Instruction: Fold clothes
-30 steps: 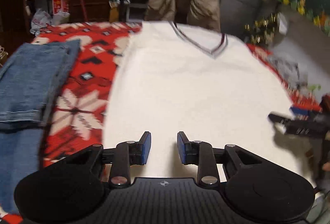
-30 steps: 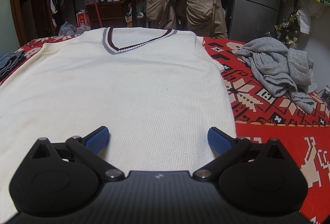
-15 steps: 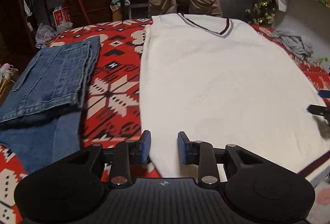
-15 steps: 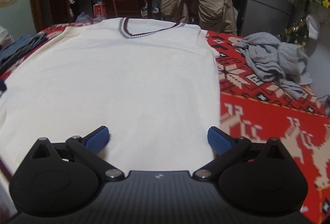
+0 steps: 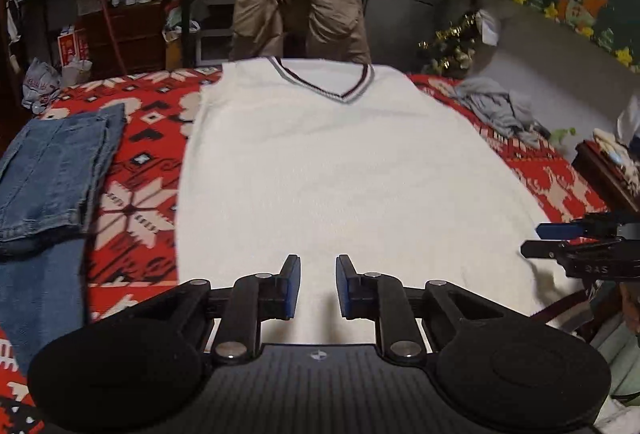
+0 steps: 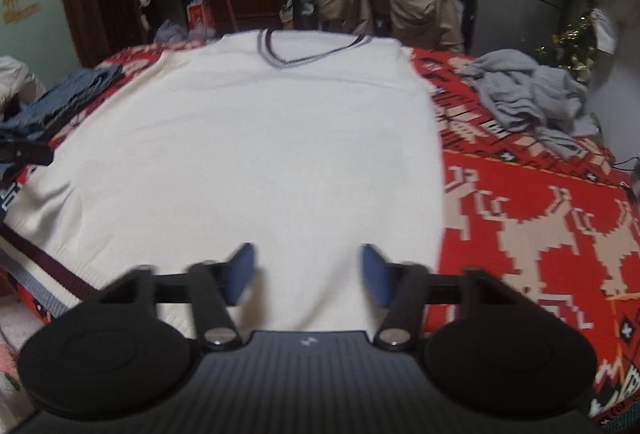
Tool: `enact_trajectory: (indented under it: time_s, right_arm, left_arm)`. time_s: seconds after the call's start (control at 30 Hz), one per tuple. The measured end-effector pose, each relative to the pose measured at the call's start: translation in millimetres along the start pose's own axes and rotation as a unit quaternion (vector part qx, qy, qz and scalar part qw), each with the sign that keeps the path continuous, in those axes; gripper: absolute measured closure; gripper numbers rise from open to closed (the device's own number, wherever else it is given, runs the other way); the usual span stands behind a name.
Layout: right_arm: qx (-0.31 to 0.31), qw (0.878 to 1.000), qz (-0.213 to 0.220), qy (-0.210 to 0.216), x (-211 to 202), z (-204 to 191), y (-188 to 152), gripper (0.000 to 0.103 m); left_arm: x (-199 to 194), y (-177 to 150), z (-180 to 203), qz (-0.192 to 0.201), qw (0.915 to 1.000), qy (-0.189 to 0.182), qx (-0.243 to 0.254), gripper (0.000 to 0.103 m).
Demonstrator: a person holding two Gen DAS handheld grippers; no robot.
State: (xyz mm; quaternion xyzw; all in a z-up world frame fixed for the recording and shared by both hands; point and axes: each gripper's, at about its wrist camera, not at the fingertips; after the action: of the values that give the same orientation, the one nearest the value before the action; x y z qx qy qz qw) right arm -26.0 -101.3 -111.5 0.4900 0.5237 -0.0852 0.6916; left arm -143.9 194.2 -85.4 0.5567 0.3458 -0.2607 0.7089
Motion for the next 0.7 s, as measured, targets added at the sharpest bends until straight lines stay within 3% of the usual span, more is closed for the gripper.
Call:
enact_trajectory:
  time_s: [0.03, 0.2, 0.3, 0.4, 0.53, 0.7]
  right_arm:
    - [-0.004, 1.0, -0.01, -0.003, 5.1, -5.3, -0.2, 0.071]
    - [-0.001, 1.0, -0.016, -0.007, -14.3, 0.2, -28.8, 0.074]
    - [0.025, 0.999, -0.018, -0.007, -37.4, 12.0, -48.7, 0.074]
    - [0.055, 0.998, -0.014, -0.013, -57.9, 26.4, -61.8, 0.074]
    - [0.082, 0.996, -0.023, -0.017, -55.6, 35.2, -69.3, 0.072]
    - [0.096, 0.995, -0.026, 0.004, -49.7, 26.2, -64.2, 0.07]
  left_arm:
    - [5.3, -2.1, 1.7, -0.007, 1.0, 0.001, 0.004, 0.089]
    - [10.4, -35.4, -24.5, -0.046, 0.9981, 0.042, -0.002, 0.092]
    - [-9.3, -48.3, -46.1, -0.058, 0.9972, 0.022, -0.042, 0.093]
    - [-27.3, -55.8, -60.1, -0.042, 0.9961, 0.002, -0.077, 0.093]
    - [-29.7, -55.1, -63.6, -0.045, 0.9935, -0.001, -0.105, 0.083]
    - [-24.6, -57.2, -53.8, -0.059, 0.9935, 0.0, -0.097, 0.072]
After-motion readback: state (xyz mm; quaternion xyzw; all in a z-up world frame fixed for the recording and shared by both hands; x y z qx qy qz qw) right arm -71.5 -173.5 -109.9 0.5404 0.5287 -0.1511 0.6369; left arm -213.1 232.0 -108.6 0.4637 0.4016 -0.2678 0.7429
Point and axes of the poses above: each gripper's, at about its wrist camera, not at the fingertips, and x roughly the way its jaws point, z to its right, y to its top, and after that the axes turned 8 degrees about -z, right-handed
